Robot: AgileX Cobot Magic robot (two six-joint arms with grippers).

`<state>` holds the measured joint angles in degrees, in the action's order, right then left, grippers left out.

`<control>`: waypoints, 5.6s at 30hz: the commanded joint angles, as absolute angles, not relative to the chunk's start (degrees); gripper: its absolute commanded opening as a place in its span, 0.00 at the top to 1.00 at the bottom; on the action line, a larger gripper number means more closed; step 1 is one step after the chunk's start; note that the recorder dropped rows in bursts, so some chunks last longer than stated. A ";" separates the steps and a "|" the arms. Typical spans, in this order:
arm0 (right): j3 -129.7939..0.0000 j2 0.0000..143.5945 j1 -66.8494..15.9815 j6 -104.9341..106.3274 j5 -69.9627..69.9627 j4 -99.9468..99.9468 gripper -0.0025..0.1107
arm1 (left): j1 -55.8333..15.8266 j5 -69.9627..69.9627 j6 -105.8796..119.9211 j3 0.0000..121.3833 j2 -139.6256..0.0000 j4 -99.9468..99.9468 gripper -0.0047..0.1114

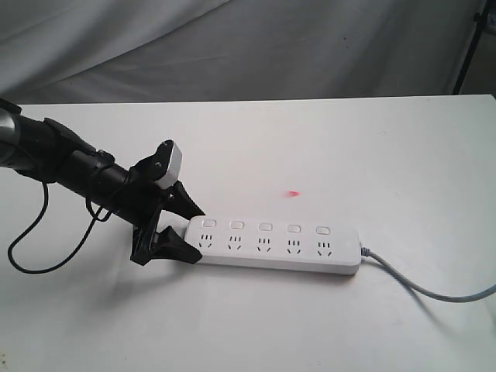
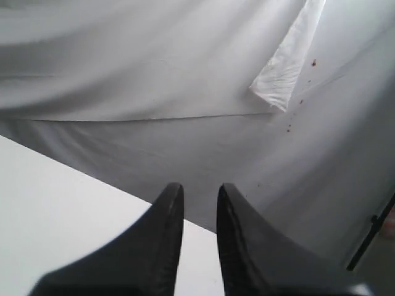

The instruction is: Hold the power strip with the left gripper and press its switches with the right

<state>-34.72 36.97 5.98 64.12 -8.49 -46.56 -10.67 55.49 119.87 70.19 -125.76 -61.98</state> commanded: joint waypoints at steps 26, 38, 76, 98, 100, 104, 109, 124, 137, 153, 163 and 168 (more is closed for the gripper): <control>-23.09 7.77 2.77 4.45 -22.15 3.63 0.81 | -10.92 53.94 120.00 70.34 -125.58 -62.07 0.93; -12.45 3.30 2.77 1.02 -18.06 3.74 0.81 | -10.92 53.94 120.00 70.34 -125.58 -62.07 0.93; 0.00 0.00 2.77 0.81 -19.54 2.04 0.81 | -10.92 53.94 120.00 70.34 -125.58 -62.50 0.93; 0.00 0.00 2.77 0.81 -19.54 2.04 0.81 | -10.92 53.94 120.00 70.34 -125.58 -62.50 0.93; 0.00 0.00 2.77 0.81 -19.54 2.04 0.81 | -10.92 53.94 120.00 70.34 -125.58 -62.50 0.93; 0.00 0.00 2.77 0.81 -19.54 2.04 0.81 | -10.92 53.94 120.00 70.34 -125.58 -62.50 0.93; 0.00 0.00 2.77 0.81 -19.54 2.04 0.81 | -10.92 53.94 120.00 70.34 -125.58 -62.50 0.93; 0.00 0.00 2.77 0.81 -19.54 2.04 0.81 | -10.92 53.94 120.00 70.34 -125.58 -62.50 0.93; 0.00 0.00 2.77 0.81 -19.54 2.04 0.81 | -10.92 53.64 120.00 70.34 -125.58 -62.49 0.93; 0.00 0.00 2.77 0.81 -19.54 2.04 0.81 | -10.92 53.95 116.80 70.34 -125.58 -63.35 0.35; 0.00 0.00 2.77 0.81 -19.54 2.04 0.81 | -10.92 54.45 116.80 70.34 -122.49 -63.35 0.35; 0.00 0.00 2.77 0.81 -19.54 2.04 0.81 | -10.92 55.76 115.44 70.34 -118.67 -63.35 0.35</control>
